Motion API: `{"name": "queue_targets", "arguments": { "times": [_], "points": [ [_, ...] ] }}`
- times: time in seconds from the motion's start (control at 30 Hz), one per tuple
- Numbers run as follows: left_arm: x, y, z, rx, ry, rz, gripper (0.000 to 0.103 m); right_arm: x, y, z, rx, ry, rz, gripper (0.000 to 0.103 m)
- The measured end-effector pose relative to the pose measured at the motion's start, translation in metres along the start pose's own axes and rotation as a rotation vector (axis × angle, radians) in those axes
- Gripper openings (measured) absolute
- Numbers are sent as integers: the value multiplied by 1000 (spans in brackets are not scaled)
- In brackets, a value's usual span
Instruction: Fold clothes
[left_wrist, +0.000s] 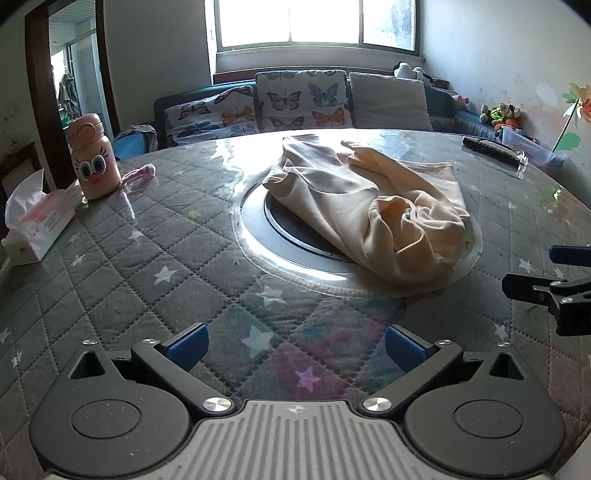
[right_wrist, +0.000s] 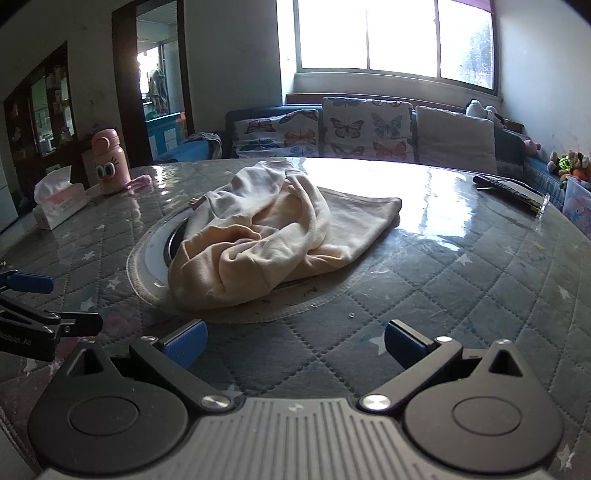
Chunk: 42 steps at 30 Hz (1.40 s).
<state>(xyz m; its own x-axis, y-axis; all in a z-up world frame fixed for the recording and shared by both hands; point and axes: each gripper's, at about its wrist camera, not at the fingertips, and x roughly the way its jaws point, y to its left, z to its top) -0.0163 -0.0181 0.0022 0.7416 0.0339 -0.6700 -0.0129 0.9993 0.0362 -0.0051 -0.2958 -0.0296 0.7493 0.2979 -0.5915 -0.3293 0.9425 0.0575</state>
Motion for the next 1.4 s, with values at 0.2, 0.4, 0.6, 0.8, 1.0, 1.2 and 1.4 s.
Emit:
{"name": "queue_targets", "arguments": {
  "times": [0.2, 0.4, 0.6, 0.8, 1.0, 1.2, 1.4],
  "points": [
    [-3, 0, -2, -3, 5, 14, 103, 0, 4, 3, -13, -5, 27, 103],
    [-4, -4, -3, 1, 15, 27, 103, 2, 8, 3, -19, -4, 50, 103],
    [-3, -5, 0, 4, 12, 24, 103, -1, 9, 5, -16, -12, 55, 103],
    [1, -7, 4, 14, 14, 8, 103, 0, 9, 7, -11, -6, 49, 103],
    [8, -4, 9, 10, 23, 4, 103, 6, 10, 11, -11, 8, 49, 103],
    [14, -2, 15, 11, 32, -2, 103, 13, 9, 15, -2, 17, 48, 103],
    [19, -3, 17, 12, 44, -10, 103, 14, 9, 15, 2, 30, 44, 103]
  ]
}}
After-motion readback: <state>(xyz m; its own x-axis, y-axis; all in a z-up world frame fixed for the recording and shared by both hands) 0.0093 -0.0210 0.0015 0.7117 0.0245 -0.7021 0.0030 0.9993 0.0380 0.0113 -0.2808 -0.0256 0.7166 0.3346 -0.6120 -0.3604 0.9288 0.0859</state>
